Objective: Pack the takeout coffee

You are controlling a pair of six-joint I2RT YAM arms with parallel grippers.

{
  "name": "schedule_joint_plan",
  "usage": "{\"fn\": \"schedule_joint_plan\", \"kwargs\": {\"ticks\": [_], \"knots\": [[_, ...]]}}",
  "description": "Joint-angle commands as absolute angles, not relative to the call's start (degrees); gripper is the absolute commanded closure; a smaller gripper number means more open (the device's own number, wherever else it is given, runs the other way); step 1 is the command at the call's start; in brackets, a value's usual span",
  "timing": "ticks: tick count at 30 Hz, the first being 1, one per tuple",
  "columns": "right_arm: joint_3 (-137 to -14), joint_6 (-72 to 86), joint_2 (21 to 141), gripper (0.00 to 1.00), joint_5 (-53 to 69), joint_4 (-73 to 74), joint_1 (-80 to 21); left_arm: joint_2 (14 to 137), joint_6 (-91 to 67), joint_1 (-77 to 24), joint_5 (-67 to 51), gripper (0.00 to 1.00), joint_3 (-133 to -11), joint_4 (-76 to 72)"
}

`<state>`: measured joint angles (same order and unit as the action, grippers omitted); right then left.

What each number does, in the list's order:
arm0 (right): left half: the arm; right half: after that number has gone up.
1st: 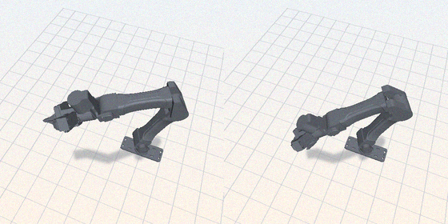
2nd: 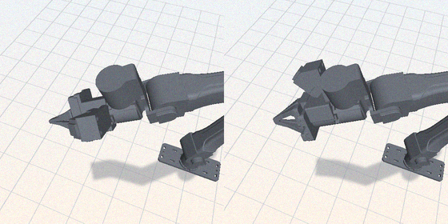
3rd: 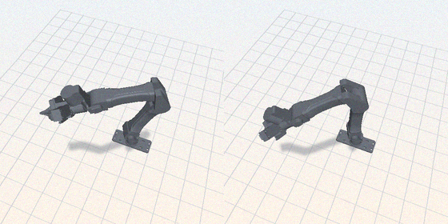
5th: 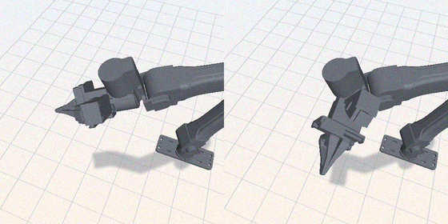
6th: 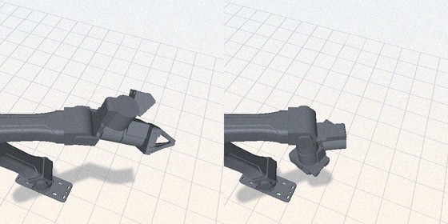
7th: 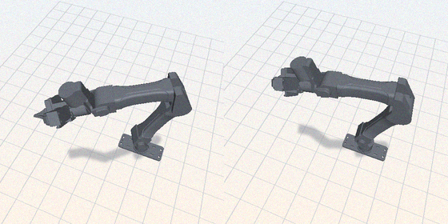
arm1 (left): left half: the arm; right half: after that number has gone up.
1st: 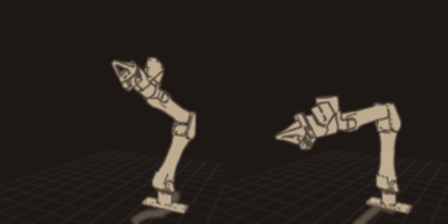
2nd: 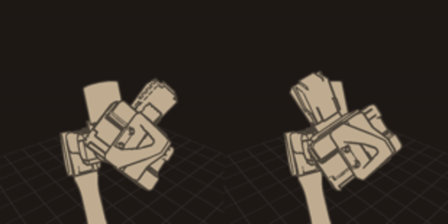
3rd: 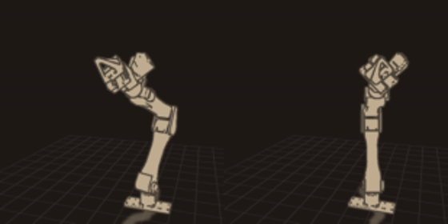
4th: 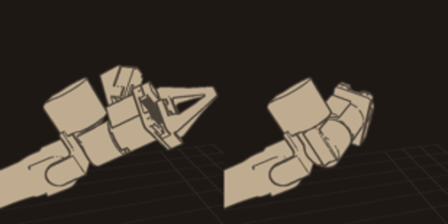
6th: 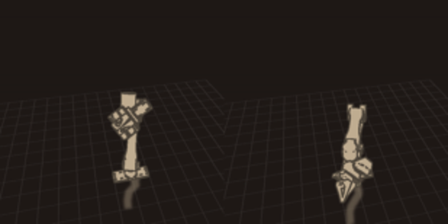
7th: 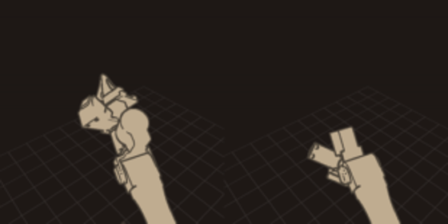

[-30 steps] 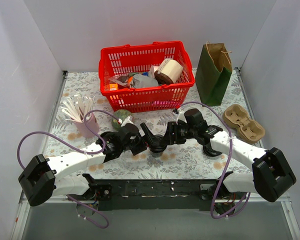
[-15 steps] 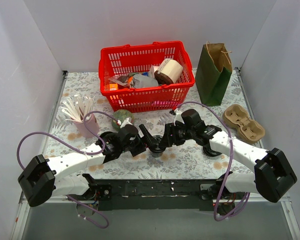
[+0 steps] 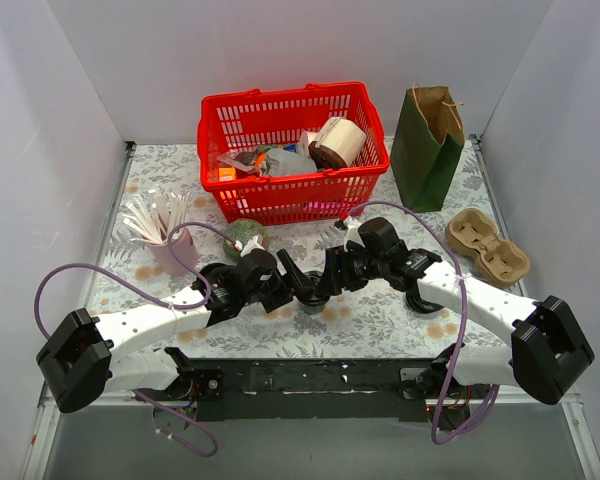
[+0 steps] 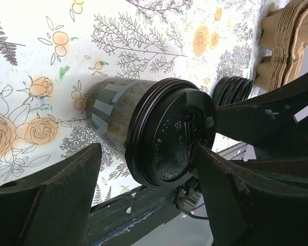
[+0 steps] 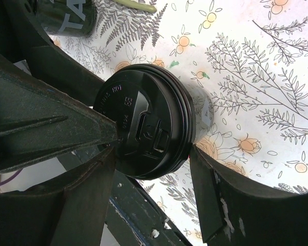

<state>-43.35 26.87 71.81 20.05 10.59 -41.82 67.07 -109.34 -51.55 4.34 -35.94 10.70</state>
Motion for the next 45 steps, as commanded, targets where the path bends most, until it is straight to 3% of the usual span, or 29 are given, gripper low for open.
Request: {"fn": "schedule_joint_plan", "kwargs": {"ticks": [1, 15, 23, 29, 35, 45], "knots": [[-45.09, 25.84, 71.54, 0.33, 19.07, 10.46, -42.54, 66.97, -109.34, -51.33, 5.71, 0.28, -34.81, 10.46], [-36.40, 25.58, 69.70, 0.33, 16.97, 2.73, -43.24, 63.72, -111.36, -51.33, 4.39, 0.37, -28.13, 5.98], [-31.03, 24.52, 69.08, 0.38, 13.45, -2.90, -43.33, 63.89, -111.62, -51.24, 3.87, 0.44, -26.37, 3.34], [-31.37, 25.66, 70.40, 0.49, 13.01, -2.73, -43.33, 64.25, -111.62, -50.71, 4.13, 0.45, -26.54, 3.51], [-36.38, 29.35, 73.47, 0.60, 11.60, 7.20, -43.33, 64.25, -111.97, -50.54, 4.48, 0.47, -26.89, 5.01], [-37.71, 29.89, 75.41, 0.74, 11.60, 7.47, -43.16, 63.54, -112.06, -50.27, 4.22, 0.57, -26.37, 5.10]]}}
